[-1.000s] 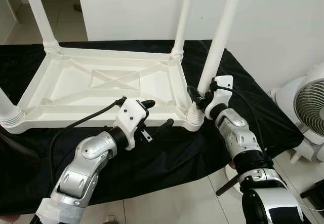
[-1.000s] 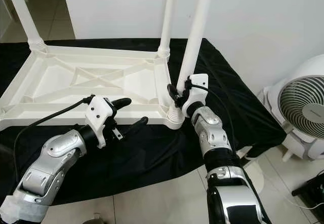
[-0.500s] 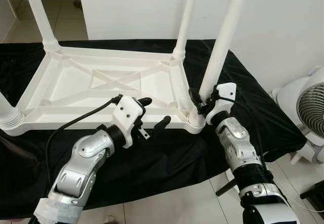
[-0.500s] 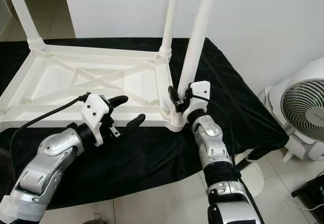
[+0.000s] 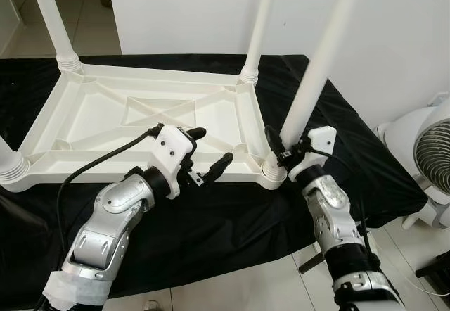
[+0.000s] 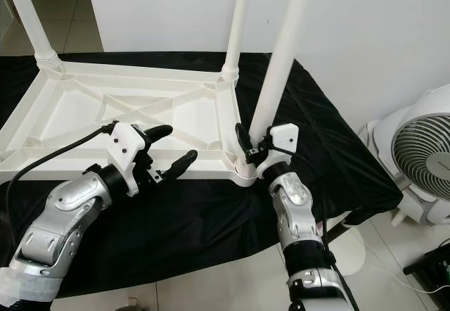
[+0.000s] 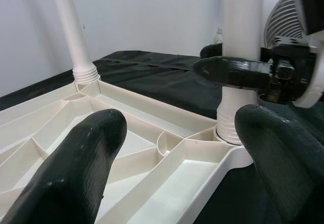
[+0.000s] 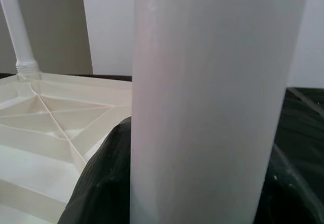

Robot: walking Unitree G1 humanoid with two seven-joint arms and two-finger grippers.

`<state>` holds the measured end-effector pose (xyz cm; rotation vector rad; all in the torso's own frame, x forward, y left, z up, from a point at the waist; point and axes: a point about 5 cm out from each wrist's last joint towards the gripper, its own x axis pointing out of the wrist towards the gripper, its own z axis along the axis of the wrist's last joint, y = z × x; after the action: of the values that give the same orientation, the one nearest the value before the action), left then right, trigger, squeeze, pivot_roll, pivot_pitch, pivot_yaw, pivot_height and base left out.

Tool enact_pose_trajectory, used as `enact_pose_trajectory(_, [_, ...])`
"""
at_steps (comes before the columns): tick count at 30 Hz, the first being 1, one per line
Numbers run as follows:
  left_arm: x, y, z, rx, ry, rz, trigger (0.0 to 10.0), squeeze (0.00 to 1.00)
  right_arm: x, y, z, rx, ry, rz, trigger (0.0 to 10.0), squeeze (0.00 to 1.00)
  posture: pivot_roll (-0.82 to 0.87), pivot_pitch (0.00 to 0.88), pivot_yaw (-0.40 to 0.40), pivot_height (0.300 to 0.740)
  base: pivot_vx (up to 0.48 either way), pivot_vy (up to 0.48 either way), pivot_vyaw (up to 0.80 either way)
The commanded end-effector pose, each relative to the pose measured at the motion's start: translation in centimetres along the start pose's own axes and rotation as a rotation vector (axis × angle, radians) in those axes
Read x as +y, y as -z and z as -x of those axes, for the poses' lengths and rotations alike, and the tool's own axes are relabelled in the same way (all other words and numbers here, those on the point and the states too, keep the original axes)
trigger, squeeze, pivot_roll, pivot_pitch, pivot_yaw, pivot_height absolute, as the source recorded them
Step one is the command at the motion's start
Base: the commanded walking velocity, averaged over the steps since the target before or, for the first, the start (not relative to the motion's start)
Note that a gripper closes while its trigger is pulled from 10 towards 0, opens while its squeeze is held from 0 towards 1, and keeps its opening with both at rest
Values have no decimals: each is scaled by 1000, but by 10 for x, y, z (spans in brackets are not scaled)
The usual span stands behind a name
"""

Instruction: Building children table

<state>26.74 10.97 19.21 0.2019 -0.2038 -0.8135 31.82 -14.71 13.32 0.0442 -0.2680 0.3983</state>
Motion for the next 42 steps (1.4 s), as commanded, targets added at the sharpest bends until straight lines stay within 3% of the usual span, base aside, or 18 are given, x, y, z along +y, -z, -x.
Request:
enact_pose_trajectory(1, [0,-3,0,-5,-8,3,10000,0,1,43,32,199,32,-69,10000,0,146,93,-49,740,0,0,0])
enact_pose_trajectory(18, [1,-4,3,3,2,4,10000,0,-2,47,32,186,82,-52,10000,0,153,96,-30,740,0,0,0])
enact_pose_trajectory(25, [3,-6,4,1,1,2,10000,0,4,48,40,149,67,-14,10000,0,156,97,-30,740,0,0,0])
enact_pose_trajectory(30, [3,-6,4,5,0,5,10000,0,3,52,40,179,80,-42,10000,0,154,97,-27,740,0,0,0])
enact_pose_trajectory(42, [5,-6,5,7,-1,0,10000,0,-7,54,26,287,71,-15,10000,0,155,95,-32,740,0,0,0])
